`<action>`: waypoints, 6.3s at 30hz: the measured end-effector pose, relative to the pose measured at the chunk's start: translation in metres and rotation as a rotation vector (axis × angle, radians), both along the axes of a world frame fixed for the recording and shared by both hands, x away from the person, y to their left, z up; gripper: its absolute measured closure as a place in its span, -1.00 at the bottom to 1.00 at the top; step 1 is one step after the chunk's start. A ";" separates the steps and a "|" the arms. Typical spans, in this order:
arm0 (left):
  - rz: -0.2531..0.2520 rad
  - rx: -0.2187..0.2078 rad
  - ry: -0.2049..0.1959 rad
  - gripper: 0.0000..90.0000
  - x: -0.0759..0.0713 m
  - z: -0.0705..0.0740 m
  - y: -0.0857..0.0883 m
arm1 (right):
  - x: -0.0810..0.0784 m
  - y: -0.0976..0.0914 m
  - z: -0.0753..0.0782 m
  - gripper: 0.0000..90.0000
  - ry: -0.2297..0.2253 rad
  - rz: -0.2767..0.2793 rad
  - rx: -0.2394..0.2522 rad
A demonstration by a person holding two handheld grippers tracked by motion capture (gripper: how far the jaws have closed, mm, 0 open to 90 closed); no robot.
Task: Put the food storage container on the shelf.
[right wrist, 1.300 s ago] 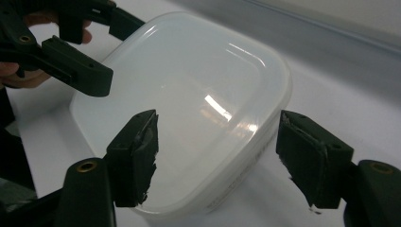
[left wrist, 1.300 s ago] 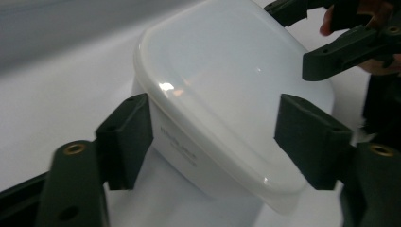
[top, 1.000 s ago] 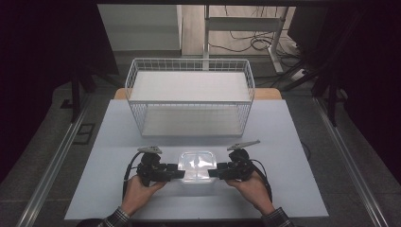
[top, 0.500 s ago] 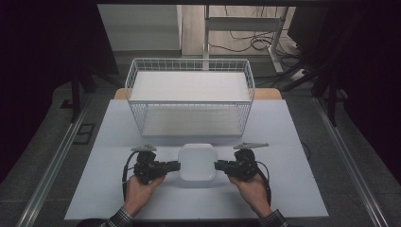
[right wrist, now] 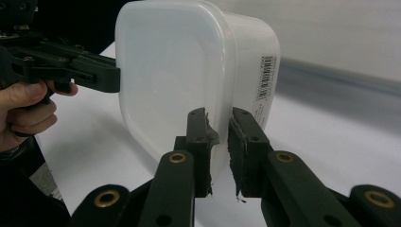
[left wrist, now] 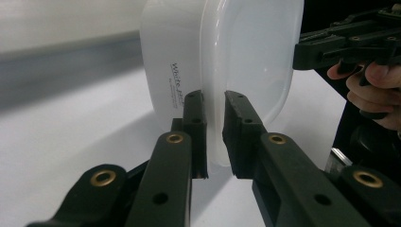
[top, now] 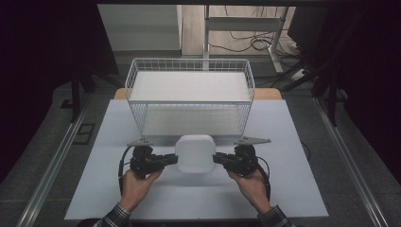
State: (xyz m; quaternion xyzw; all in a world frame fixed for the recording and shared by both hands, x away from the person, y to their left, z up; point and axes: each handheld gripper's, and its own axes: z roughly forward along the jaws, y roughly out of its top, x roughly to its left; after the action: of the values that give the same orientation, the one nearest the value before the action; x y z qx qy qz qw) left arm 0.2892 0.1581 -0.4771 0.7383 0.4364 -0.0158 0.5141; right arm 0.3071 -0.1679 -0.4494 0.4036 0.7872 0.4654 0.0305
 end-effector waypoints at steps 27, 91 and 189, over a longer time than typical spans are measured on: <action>0.070 0.018 -0.162 0.77 0.036 0.114 0.022 | 0.044 0.024 0.103 0.74 -0.163 0.011 0.066; 0.197 0.038 -0.069 0.16 0.158 0.162 0.014 | 0.154 0.066 0.152 0.14 -0.193 -0.230 -0.066; 0.001 0.235 -0.257 -0.96 -0.008 -0.010 0.003 | 0.005 -0.008 -0.008 -1.00 -0.244 0.086 -0.128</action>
State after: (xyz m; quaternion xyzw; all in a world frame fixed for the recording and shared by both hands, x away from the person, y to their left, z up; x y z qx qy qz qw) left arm 0.2808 0.1608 -0.4871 0.7891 0.3662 0.1303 0.4758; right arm 0.3125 -0.1755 -0.4579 0.3071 0.8222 0.4608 0.1317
